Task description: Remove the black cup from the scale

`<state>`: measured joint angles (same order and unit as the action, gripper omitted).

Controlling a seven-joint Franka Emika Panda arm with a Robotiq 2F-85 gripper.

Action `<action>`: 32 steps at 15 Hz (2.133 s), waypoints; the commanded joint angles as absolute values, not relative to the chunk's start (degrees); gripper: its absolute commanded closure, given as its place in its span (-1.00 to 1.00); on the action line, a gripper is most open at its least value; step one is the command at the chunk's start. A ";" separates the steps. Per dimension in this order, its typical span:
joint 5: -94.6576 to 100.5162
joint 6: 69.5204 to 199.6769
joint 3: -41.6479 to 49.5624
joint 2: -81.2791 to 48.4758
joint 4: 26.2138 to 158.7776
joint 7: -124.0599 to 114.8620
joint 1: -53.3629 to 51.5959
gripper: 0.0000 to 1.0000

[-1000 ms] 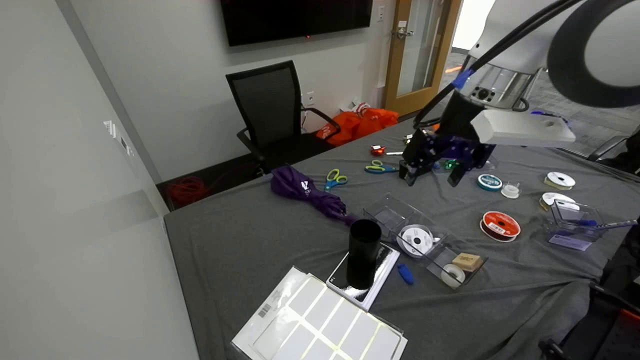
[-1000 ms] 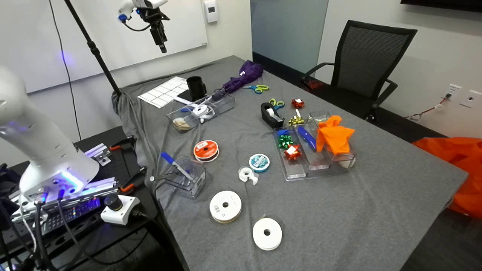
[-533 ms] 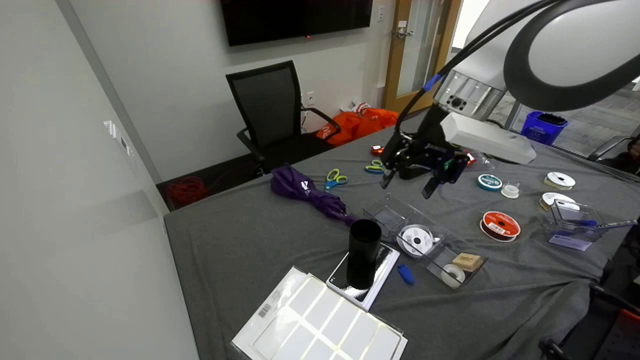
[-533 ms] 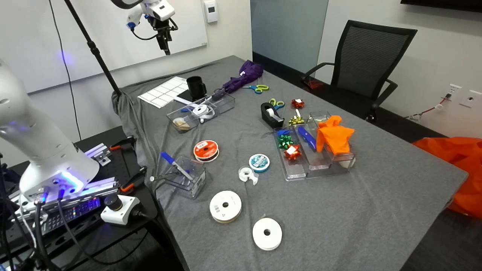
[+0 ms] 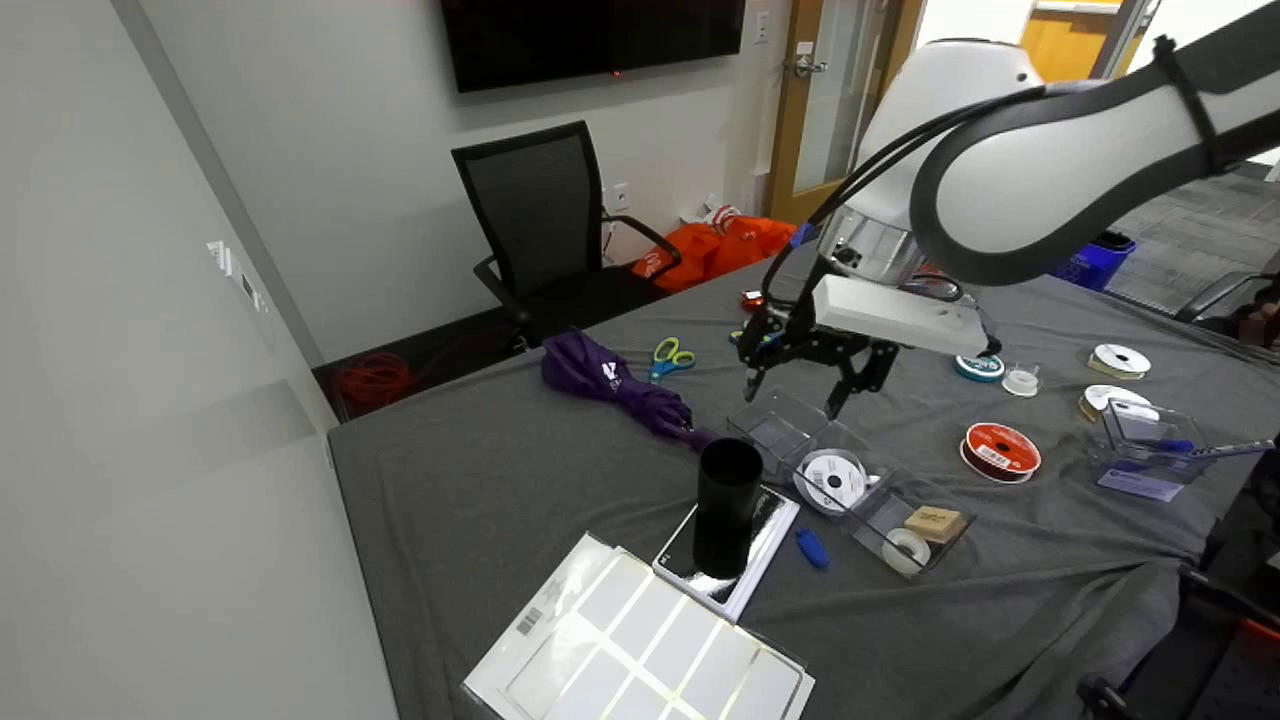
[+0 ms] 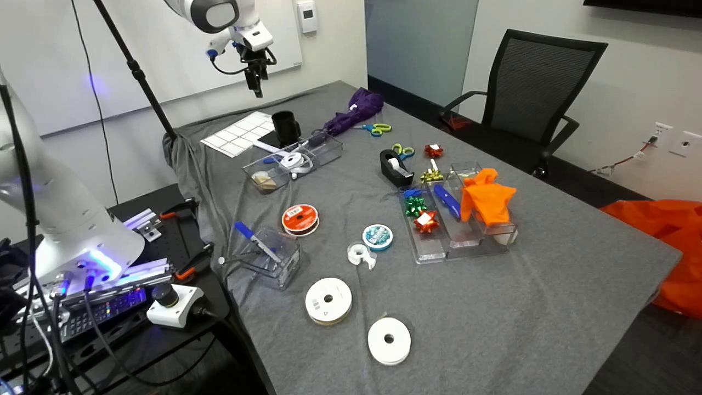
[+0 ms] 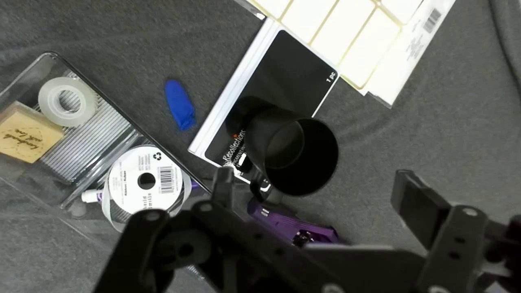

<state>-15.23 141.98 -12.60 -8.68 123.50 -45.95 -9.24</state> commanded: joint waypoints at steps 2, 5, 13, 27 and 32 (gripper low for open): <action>-12.77 139.64 -10.38 -15.45 117.80 -50.26 -11.57 -1.00; -13.14 138.56 -9.70 -19.22 115.09 -53.20 -12.84 -1.00; -11.89 138.26 -8.58 -20.12 115.25 -55.42 -14.18 -1.00; -10.85 141.12 -6.44 -24.94 114.89 -68.19 -16.75 -1.00; -9.91 140.35 -5.28 -26.47 113.75 -72.28 -17.30 -1.00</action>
<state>-11.35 140.29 -6.60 -24.69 115.25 -69.49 -16.18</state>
